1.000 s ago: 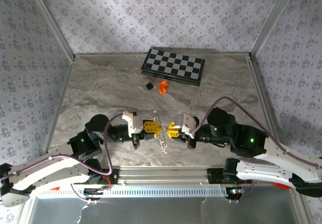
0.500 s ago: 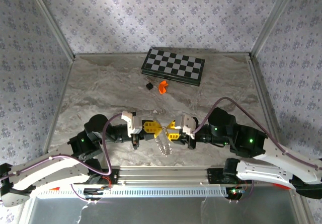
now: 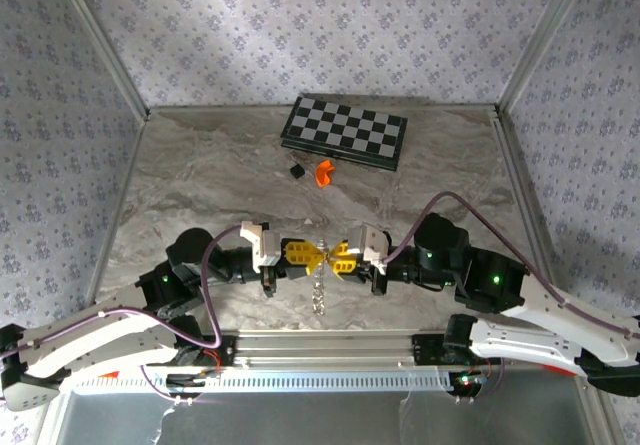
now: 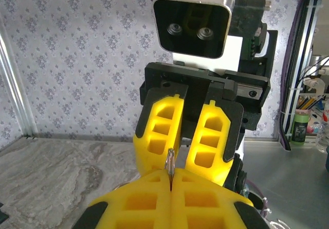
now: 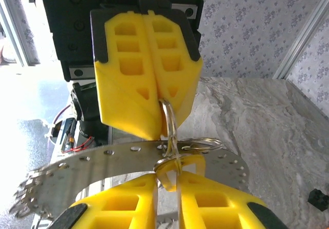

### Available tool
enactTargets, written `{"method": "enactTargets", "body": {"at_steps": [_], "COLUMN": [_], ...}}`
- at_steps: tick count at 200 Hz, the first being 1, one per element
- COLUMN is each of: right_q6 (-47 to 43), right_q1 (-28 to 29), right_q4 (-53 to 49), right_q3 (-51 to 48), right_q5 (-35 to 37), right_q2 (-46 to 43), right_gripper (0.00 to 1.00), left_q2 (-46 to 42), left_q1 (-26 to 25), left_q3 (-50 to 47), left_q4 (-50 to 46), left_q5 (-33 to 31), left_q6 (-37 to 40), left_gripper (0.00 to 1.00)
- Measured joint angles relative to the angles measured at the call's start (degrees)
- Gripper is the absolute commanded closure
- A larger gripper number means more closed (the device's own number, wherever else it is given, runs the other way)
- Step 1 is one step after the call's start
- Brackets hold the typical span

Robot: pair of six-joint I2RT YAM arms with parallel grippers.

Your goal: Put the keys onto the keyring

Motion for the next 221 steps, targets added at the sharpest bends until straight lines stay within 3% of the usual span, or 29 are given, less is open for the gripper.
{"method": "enactTargets", "body": {"at_steps": [34,122,221], "right_q6": [0.42,0.76,-0.02], "right_q1": [0.0,-0.48,0.24], "right_q4": [0.68,1.97,2.91], "right_q3": [-0.74,-1.77,-3.39], "right_q5": [-0.96,-1.27,3.19], "right_q2": [0.0,-0.02,0.42], "right_gripper": [0.74,1.0,1.0], "left_q2": [0.0,0.0,0.02], "left_q1": [0.0,0.0,0.0], "left_q3": [-0.94,-1.97,-6.4], "left_q4": [1.16,2.73,11.13], "left_q5": [0.22,0.83,-1.66], "left_q6": [-0.42,-1.29,-4.57], "left_gripper": [1.0,1.0,1.0]}}
